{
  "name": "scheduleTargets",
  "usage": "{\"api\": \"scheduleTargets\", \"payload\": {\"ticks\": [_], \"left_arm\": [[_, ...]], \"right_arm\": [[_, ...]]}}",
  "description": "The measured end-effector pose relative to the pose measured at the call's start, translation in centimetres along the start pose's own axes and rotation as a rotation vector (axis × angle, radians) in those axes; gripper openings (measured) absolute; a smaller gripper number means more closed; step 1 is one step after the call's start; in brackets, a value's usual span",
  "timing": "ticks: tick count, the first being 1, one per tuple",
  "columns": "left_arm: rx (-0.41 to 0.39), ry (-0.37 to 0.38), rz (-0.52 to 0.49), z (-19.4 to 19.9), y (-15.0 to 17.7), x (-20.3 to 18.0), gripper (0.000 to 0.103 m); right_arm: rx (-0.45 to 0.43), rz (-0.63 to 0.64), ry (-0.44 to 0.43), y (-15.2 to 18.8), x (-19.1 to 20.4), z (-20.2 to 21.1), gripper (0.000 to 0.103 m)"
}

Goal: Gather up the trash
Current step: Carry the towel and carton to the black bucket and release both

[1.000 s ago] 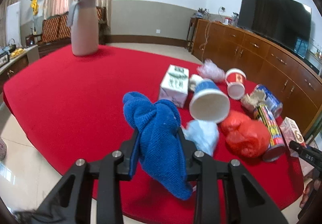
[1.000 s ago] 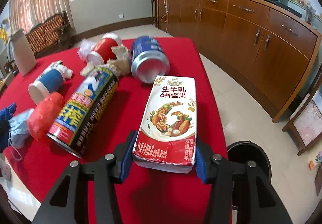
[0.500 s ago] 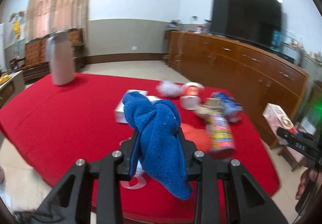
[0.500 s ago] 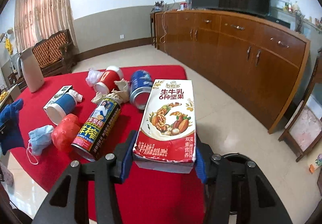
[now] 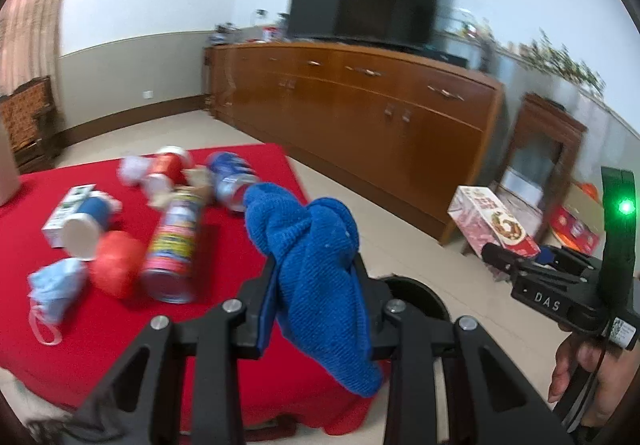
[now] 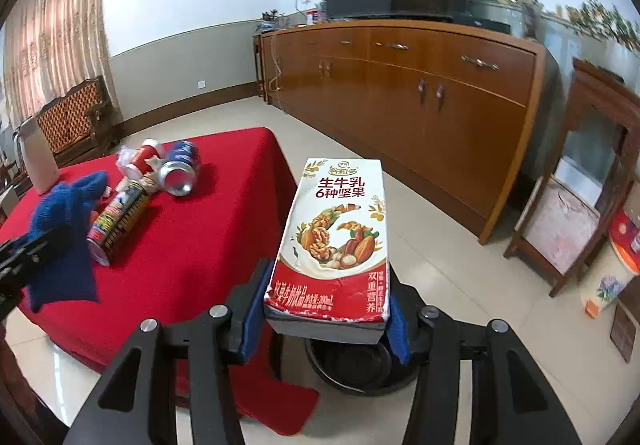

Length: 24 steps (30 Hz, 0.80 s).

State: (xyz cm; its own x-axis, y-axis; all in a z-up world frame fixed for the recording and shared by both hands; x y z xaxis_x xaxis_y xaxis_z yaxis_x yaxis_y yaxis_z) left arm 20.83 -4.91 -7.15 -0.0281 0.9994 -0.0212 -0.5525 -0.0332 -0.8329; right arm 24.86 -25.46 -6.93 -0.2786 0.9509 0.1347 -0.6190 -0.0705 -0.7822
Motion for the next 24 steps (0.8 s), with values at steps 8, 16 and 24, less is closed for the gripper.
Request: {"api": "scheduleTargets", "payload": {"ticks": [8, 16, 24], "left_arm": [[0.068, 0.076, -0.062, -1.5, 1.7, -8.5, 0.034], [0.160, 0.098, -0.093, -5.6, 3.6, -13.8, 0.034], [0.270, 0.082, -0.098, -10.6, 6.4, -16.2, 0.035]], "right_arm": [[0.056, 0.011, -0.016, 2.9, -5.9, 0.8, 0.053], [0.120, 0.056, -0.045, 5.3, -10.5, -1.1, 0.053], [0.233, 0.075, -0.140, 7.9, -12.8, -7.2, 0.053]]}}
Point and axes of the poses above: each gripper's, at about its wrist camera, not at the fingertips, and z roughly against the way its jaws point, x to its left, y to its underside, the point moved 6 cm from there along -z, roughly the way its jaws point, and after that the axes turned 11 degrees about -y, right-handed, at the moved point
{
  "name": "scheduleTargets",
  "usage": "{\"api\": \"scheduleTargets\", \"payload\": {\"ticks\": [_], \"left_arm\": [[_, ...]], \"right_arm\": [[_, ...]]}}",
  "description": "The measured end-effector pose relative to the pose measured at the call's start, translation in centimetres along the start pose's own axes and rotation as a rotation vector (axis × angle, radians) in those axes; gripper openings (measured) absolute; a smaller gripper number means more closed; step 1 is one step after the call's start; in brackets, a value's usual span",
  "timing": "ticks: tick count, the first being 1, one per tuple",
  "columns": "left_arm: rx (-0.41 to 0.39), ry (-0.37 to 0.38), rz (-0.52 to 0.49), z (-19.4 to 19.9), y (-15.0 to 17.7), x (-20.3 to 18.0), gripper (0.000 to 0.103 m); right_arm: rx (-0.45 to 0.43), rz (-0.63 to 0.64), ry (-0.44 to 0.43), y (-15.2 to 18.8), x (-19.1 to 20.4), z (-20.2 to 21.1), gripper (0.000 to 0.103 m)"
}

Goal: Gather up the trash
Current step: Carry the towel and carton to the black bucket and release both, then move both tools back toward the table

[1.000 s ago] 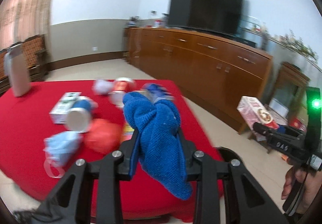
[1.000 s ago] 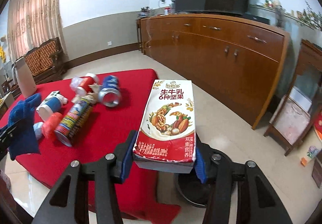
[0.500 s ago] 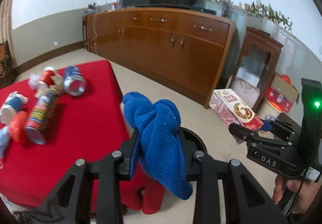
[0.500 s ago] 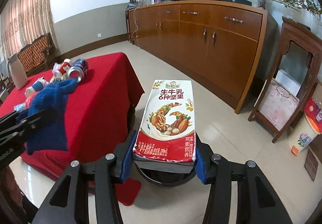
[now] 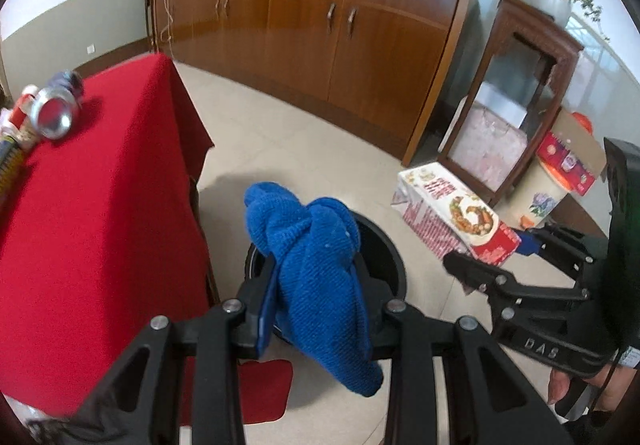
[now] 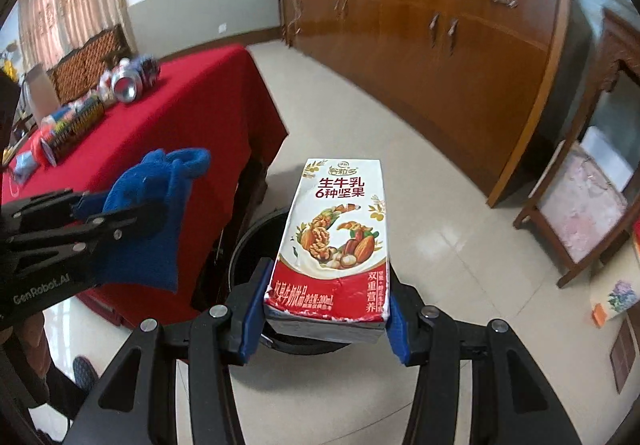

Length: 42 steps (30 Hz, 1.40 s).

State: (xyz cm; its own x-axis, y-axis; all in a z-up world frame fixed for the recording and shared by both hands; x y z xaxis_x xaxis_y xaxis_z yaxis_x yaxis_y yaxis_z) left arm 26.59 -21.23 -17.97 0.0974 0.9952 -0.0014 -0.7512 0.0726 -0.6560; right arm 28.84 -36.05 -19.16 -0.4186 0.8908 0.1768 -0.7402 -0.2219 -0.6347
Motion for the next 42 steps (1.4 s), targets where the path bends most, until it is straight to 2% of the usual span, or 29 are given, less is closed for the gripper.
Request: {"api": "scheduleTargets", "payload": {"ticks": [5, 8, 9, 10, 11, 17, 19, 20, 22, 28, 33, 38, 42], "left_arm": [[0.070, -0.014, -0.009, -3.1, 1.1, -0.7, 0.036], [0.089, -0.024, -0.007, -4.1, 1.2, -0.9, 0.043], [0.091, -0.031, -0.006, -4.4, 1.1, -0.9, 0.059], [0.091, -0.044, -0.004, -4.6, 1.0, -0.8, 0.078], [0.082, -0.056, 0.005, -4.7, 0.8, -0.6, 0.081], [0.030, -0.072, -0.010, -3.0, 0.2, -0.6, 0.083], [0.007, -0.084, -0.009, -1.8, -0.2, -0.6, 0.098], [-0.013, -0.090, -0.007, -1.0, -0.5, -0.5, 0.101], [-0.049, -0.087, 0.003, 0.6, -0.9, -0.2, 0.103], [-0.106, -0.078, -0.001, 5.1, -2.4, 0.8, 0.103], [-0.148, -0.103, 0.017, 7.3, -3.5, 3.1, 0.103], [-0.192, -0.153, 0.081, 9.8, -3.9, 7.7, 0.103], [-0.225, -0.229, 0.114, 11.8, -3.7, 12.0, 0.103]], "right_arm": [[0.070, 0.010, -0.059, 0.9, -1.2, -4.3, 0.053], [0.111, -0.028, -0.098, 1.2, -2.3, -6.1, 0.055], [0.125, -0.037, -0.088, 1.4, -3.0, -6.7, 0.070], [0.111, -0.047, -0.042, 1.4, -3.8, -6.8, 0.082], [0.086, -0.064, -0.018, 1.4, -4.6, -6.5, 0.095], [-0.021, -0.216, 0.097, 0.6, -9.2, -2.7, 0.095], [-0.063, -0.245, 0.106, 0.2, -9.4, -0.6, 0.095], [-0.079, -0.249, 0.122, -0.1, -9.1, 0.1, 0.095], [-0.109, -0.256, 0.152, -0.5, -8.5, 1.8, 0.103], [-0.213, -0.254, 0.153, -2.2, -5.6, 5.9, 0.103], [-0.244, -0.208, 0.129, -4.5, -1.8, 7.4, 0.103], [-0.270, -0.147, 0.109, -6.6, 2.7, 8.3, 0.103], [-0.283, -0.122, 0.094, -7.7, 6.4, 8.7, 0.103]]}}
Point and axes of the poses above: each gripper's, at about its wrist camera, not at the fingertips, and z roughly against the way its jaws point, x to its left, y to its underside, the point moved 6 cm from there along -z, roughly the way its jaws point, and after that the axes turned 11 degrees about -y, right-handed, at the moved point
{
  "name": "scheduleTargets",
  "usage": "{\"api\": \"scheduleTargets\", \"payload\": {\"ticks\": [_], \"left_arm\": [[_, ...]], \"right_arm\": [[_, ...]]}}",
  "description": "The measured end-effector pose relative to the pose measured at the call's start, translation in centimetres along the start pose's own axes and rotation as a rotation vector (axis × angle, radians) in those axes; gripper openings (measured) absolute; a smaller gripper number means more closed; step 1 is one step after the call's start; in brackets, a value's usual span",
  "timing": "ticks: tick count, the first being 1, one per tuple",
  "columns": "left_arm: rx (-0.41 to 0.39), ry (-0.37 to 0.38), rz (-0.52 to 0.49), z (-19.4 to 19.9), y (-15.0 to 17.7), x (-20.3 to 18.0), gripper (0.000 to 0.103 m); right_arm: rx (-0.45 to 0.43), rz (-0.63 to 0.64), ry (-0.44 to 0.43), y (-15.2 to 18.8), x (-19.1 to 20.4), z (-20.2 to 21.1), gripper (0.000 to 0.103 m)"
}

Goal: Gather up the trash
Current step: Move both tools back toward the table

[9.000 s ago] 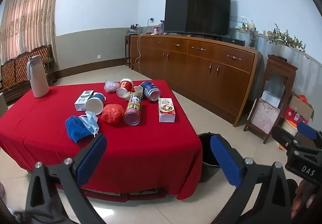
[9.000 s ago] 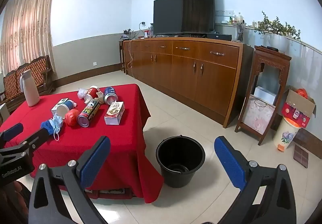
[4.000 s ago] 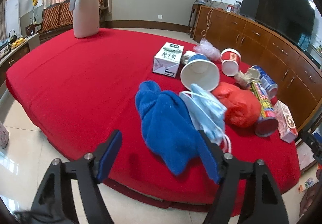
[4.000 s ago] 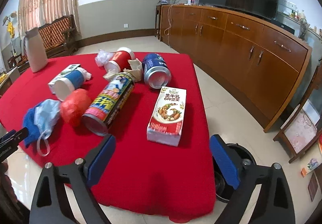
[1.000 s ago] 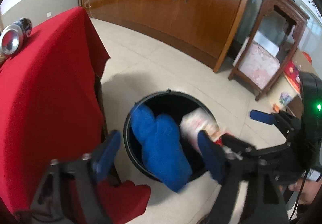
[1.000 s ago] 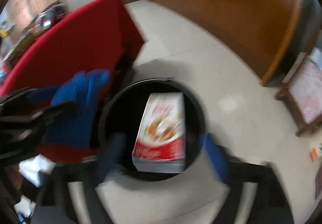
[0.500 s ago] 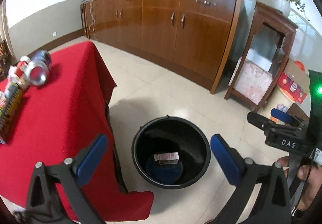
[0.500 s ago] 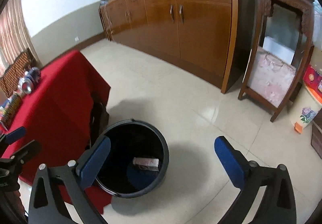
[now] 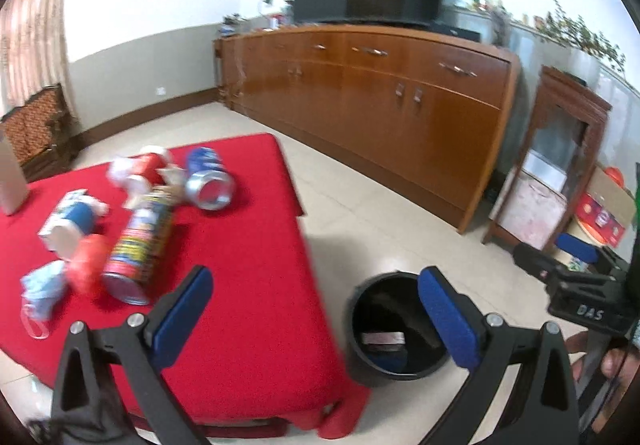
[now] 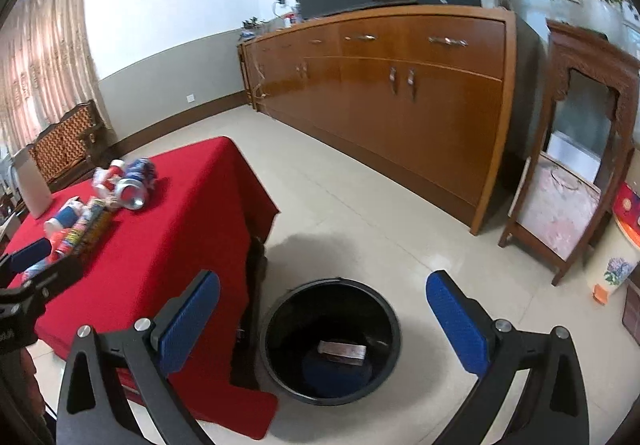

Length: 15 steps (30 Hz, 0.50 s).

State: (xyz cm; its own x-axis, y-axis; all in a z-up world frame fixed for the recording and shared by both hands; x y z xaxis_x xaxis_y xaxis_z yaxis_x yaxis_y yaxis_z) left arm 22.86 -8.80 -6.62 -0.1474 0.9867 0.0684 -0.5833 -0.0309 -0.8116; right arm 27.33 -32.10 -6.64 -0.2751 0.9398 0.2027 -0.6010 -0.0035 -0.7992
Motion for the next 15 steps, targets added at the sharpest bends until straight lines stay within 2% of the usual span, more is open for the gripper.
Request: {"api": "scheduleTargets", "payload": {"ticks": [6, 15], "left_arm": [[-0.020, -0.081, 0.035, 1.5, 0.3, 5.2, 0.103], [-0.053, -0.117, 0.129, 3.2, 0.8, 12.2, 0.103]], "right_arm": [[-0.011, 0.039, -0.049, -0.3, 6.4, -0.5, 0.103], [0.024, 0.109, -0.125, 0.3, 14.6, -1.8, 0.103]]}}
Point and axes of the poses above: each gripper's, at about its wrist camera, not at the fingertips, and z roughly against the way its jaws point, x to its left, y to its underside, the point moved 6 cm from there along -z, roughly the way its jaws point, and after that the axes turned 11 degrees about -y, right-handed, at the moved point
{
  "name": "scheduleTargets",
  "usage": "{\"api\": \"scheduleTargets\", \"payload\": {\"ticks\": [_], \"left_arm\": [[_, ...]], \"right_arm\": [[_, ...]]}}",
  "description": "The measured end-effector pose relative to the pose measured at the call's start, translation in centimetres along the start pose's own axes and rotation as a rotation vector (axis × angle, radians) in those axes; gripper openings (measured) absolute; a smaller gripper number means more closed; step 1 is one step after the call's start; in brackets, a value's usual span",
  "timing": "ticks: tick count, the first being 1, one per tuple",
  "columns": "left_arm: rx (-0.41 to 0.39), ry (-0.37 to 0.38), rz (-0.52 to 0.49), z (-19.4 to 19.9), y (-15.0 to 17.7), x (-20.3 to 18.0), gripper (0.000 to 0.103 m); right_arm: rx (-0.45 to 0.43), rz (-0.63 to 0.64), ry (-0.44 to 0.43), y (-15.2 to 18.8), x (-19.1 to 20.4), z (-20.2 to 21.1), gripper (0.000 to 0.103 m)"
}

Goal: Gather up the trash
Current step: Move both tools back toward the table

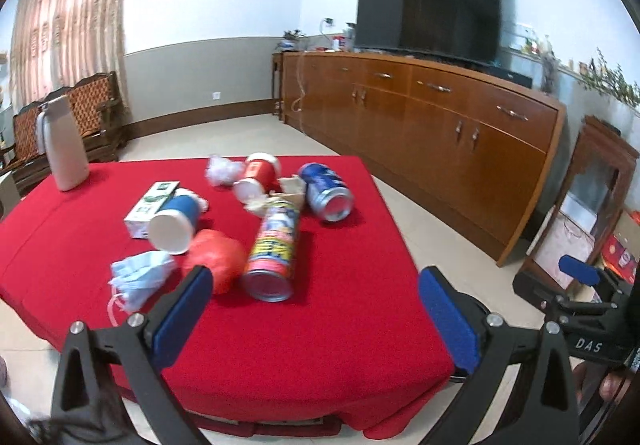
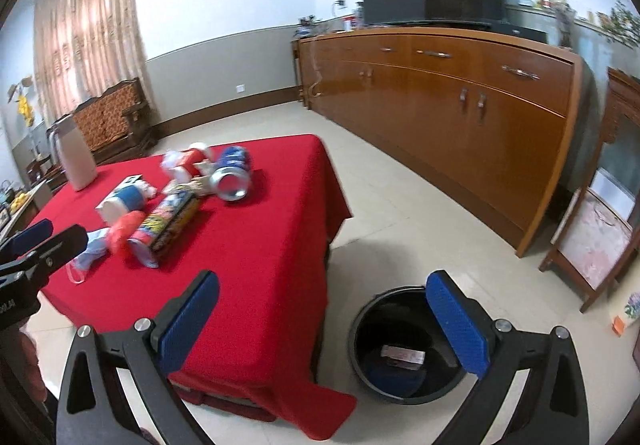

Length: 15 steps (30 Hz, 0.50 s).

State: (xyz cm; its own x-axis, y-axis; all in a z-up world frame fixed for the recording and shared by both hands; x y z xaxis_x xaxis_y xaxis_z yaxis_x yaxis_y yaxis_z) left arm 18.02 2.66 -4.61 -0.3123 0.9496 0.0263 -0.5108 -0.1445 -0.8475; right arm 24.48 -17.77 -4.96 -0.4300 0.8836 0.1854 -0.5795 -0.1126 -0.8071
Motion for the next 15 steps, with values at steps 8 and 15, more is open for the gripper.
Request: {"api": "scheduleTargets", "payload": {"ticks": [8, 15], "left_arm": [[-0.015, -0.089, 0.056, 0.2, 0.5, 5.7, 0.103], [-0.004, -0.157, 0.107, -0.1, 1.6, 11.4, 0.101]], "right_arm": [[-0.009, 0.036, -0.069, -0.7, 5.2, -0.9, 0.103], [0.017, 0.080, -0.128, -0.7, 9.8, -2.9, 0.103]]}}
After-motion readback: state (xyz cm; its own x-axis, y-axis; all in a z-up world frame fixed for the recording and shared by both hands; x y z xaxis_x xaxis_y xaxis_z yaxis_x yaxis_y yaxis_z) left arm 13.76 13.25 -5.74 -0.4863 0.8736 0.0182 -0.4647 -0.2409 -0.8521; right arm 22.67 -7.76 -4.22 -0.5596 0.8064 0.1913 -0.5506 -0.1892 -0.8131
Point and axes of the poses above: each gripper's, at about its wrist camera, not at the fingertips, and z roughly against the way its jaws point, x to its left, y to its underside, the point moved 6 cm from there along -z, roughly the way its jaws point, and after that the axes turned 11 degrees about -y, right-handed, at the moved point
